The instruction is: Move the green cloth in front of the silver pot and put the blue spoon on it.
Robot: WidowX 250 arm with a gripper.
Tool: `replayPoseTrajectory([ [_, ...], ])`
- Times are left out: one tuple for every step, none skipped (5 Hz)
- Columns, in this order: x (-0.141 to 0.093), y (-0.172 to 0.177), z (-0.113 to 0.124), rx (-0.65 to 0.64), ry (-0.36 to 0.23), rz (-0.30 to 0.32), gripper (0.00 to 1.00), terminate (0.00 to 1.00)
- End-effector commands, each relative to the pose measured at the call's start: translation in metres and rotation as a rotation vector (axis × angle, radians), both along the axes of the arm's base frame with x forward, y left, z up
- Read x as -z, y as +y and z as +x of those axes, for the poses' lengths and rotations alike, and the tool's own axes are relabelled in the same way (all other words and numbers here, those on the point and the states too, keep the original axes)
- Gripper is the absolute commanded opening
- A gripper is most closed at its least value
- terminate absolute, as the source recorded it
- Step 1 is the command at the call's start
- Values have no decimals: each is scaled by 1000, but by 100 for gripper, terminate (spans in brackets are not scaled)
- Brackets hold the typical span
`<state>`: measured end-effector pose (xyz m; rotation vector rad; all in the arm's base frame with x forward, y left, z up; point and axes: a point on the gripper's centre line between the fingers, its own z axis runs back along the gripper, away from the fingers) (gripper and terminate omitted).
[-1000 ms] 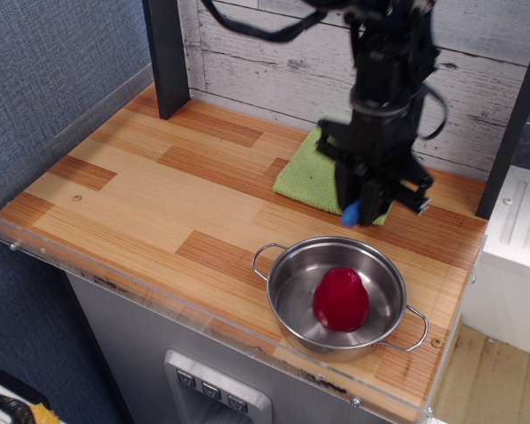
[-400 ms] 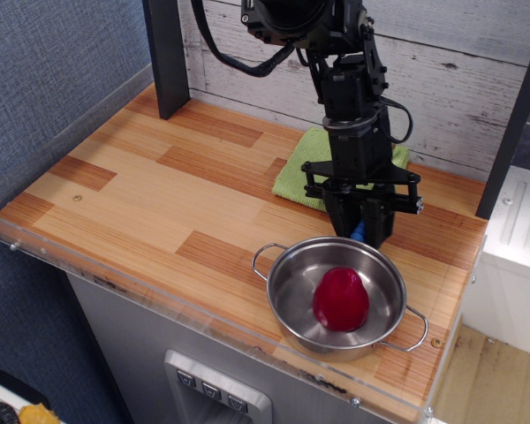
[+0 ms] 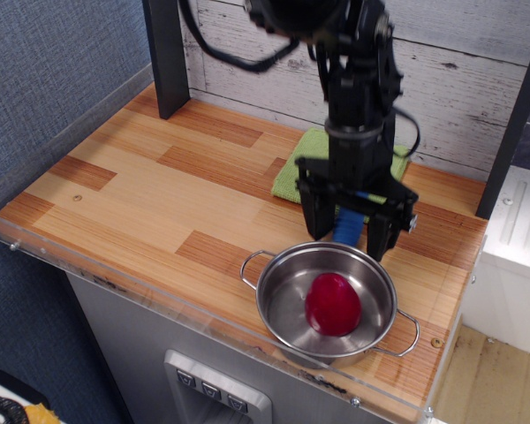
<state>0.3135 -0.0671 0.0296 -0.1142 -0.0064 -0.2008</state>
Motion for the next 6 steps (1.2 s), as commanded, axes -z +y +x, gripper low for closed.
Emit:
replayPoseTrajectory([
  [-60,-1,-21,21,-207,76,100,0],
  [-68,11,-33,-22,-233,97,100,0],
  [-74,20,-43,-50,-239,98,100,0],
  [-77,30,-46,-58,-228,83,100,0],
  [-82,33,-49,-53,-234,90,100,0],
  [-88,39,-52,-63,-243,86,100,0],
])
